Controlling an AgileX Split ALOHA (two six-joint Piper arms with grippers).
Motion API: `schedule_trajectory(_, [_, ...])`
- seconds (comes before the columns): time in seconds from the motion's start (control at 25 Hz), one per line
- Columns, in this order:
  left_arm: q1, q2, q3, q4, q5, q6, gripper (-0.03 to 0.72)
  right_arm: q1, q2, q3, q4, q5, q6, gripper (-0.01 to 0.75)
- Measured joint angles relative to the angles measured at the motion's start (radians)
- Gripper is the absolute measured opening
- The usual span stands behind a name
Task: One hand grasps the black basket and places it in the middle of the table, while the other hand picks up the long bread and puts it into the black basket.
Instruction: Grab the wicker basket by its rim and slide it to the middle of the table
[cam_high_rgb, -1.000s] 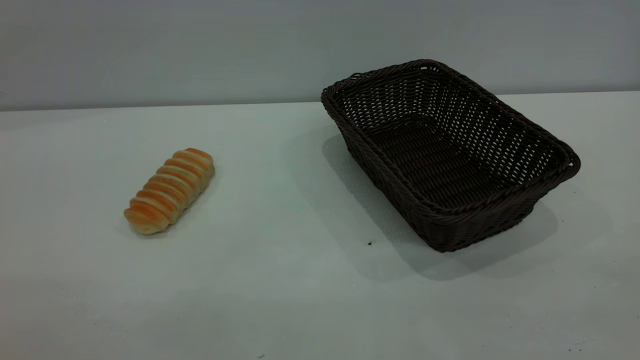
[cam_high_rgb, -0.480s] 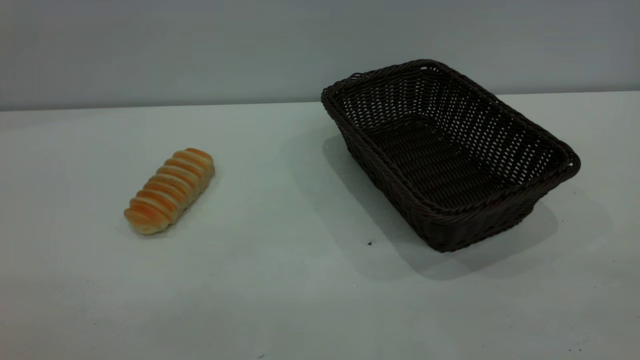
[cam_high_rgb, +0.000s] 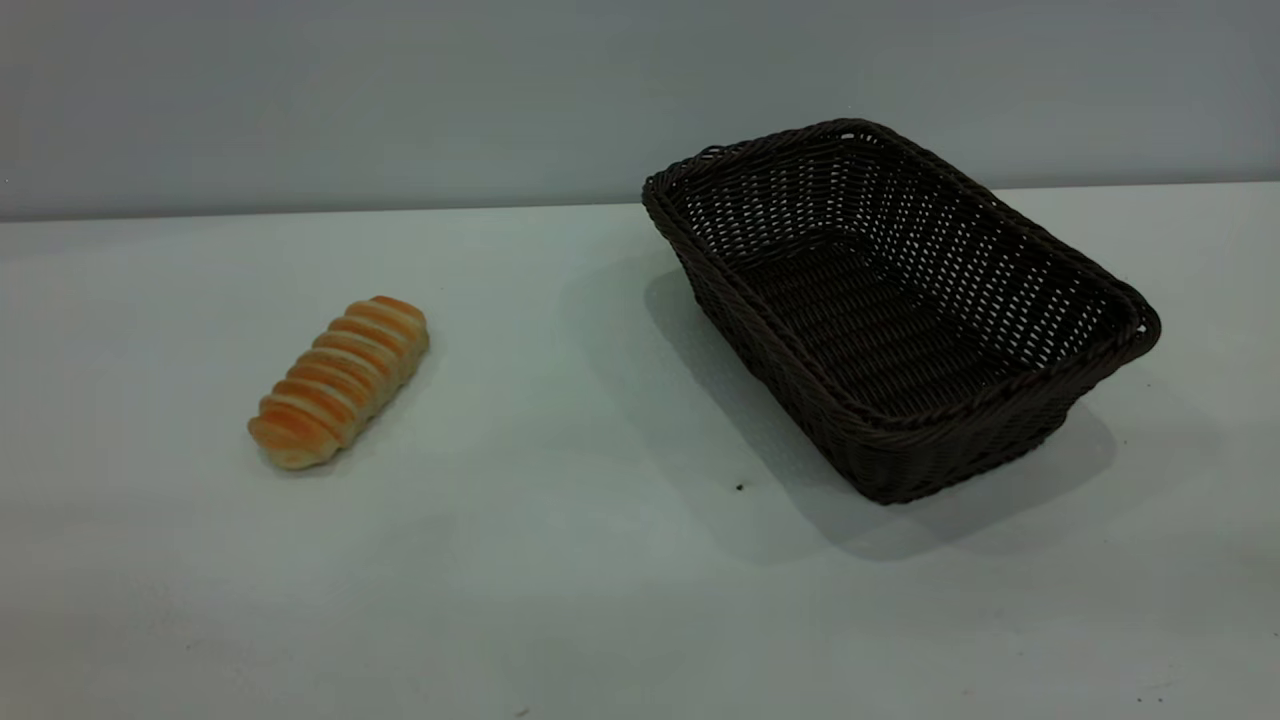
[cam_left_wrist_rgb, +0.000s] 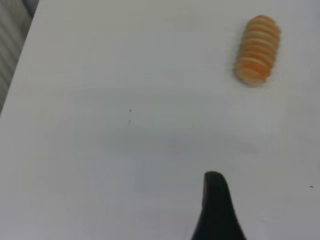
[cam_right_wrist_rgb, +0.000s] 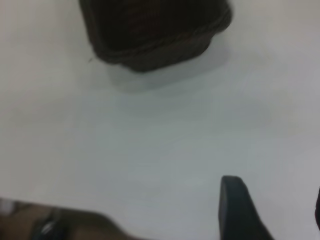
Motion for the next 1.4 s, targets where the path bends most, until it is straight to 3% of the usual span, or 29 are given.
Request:
schedule_trajectory(0.32, [0.000,0.277,0.000,0.157,-0.173,-0.190,0.554,0.000,0.468,-0.009,0.234,-0.228,-0.149,0.409])
schedule_trajectory(0.52, [0.000,0.412,-0.039,0.168,-0.195,-0.222,0.554,0.000,0.769,-0.096,0.350,-0.296,-0.228,0.433])
schedule_trajectory(0.92, [0.000,0.574,-0.151,0.092,-0.209,-0.154,0.554,0.000,1.189,-0.260,0.487,-0.345,-0.302,0.435])
schedule_trajectory(1.4, [0.000,0.578,-0.152,0.080,-0.193,-0.134,0.554,0.000,1.343,-0.276,0.823,-0.421,-0.442,0.435])
